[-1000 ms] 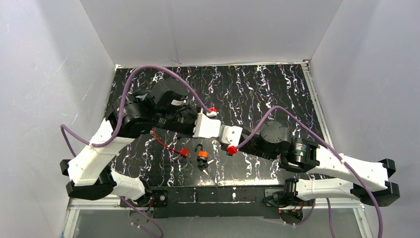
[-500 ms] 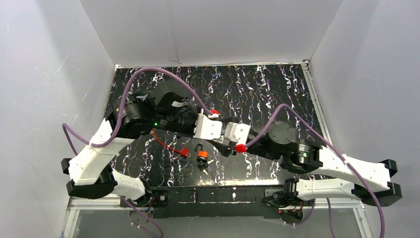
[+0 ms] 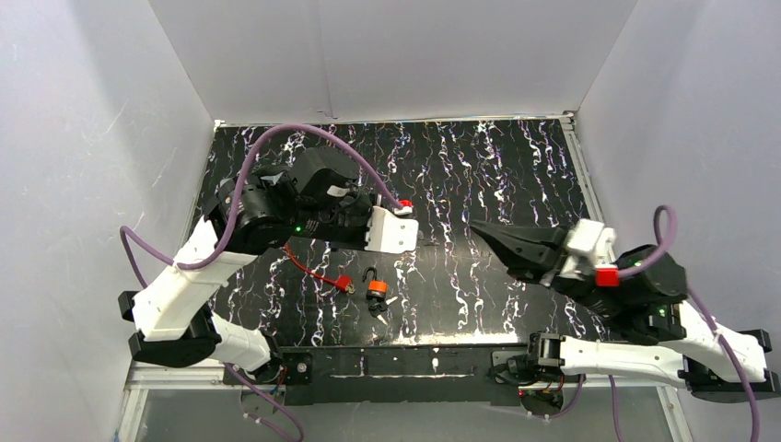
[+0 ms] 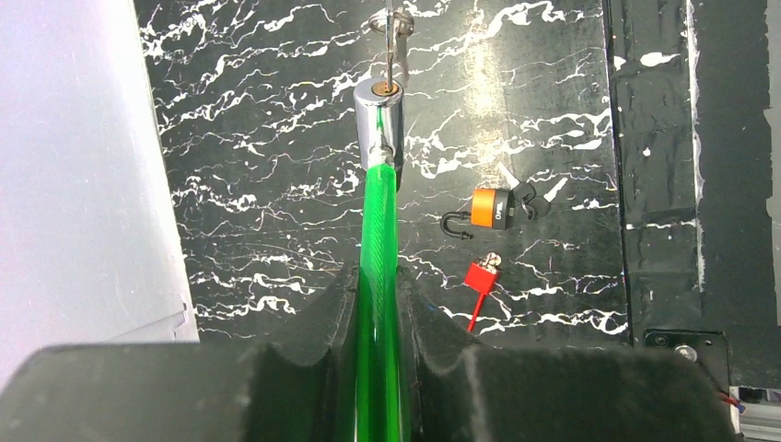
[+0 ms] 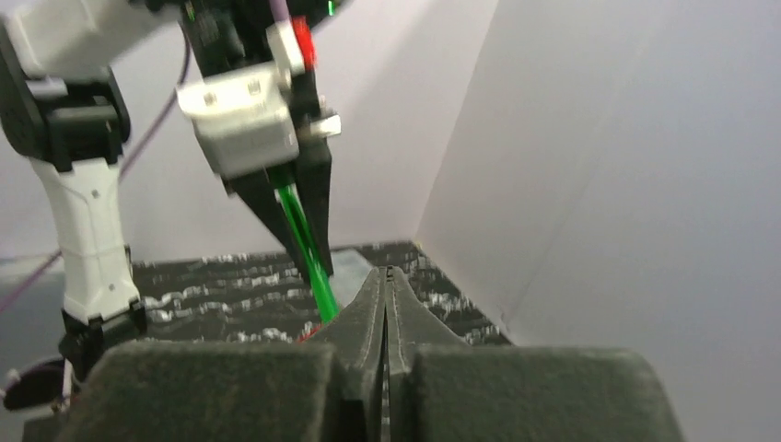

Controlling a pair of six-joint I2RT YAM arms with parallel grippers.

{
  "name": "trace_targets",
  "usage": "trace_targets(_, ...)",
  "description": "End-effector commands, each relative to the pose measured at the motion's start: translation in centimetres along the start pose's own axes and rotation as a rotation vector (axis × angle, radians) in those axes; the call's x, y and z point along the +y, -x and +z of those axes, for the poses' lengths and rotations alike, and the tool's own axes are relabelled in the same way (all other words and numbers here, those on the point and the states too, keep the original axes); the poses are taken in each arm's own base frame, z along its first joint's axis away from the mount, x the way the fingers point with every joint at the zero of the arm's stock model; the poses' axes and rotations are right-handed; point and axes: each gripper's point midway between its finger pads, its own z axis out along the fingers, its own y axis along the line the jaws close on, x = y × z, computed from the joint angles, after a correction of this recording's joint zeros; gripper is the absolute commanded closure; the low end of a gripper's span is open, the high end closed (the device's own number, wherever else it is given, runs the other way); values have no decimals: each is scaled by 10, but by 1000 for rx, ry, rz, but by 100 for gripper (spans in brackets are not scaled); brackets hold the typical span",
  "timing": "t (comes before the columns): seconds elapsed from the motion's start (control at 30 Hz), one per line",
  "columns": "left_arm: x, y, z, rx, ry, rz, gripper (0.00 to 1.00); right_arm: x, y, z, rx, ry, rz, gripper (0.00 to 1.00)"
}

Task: Unlock with the key
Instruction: Unlock the lock.

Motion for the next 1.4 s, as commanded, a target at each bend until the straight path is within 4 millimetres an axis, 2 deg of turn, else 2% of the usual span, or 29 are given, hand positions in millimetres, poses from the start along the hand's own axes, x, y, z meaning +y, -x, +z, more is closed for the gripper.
trace_targets(0.0,12,12,-16,-48,68,23,100,8,-60,0,207,-16,-18,92)
trace_targets(0.17,12,15,-21,-64,71,26,100,16,-80,2,269,7,-38,81)
trace_targets(0.47,9,18,-25,-81,56,22,100,18,-95,0,305,10,-62,73)
trace_targets(0.63,7,20,-24,-86,40,23,100,18,-95,2,302,8,-75,67)
trace_targets(0.8,4,22,-25,-95,24,26,100,17,-94,6,291,4,-84,67)
trace_targets(1.0,2,22,-24,-98,13,27,100,15,-91,10,278,-7,-98,67)
trace_targets(1.17,3,23,-25,-99,17,30,100,20,-97,11,293,13,-91,68)
trace_targets(1.23,3,23,-25,-101,18,30,100,23,-100,10,301,22,-84,72)
trace_targets(1.37,5,25,-27,-111,25,32,100,25,-103,9,309,27,-74,88)
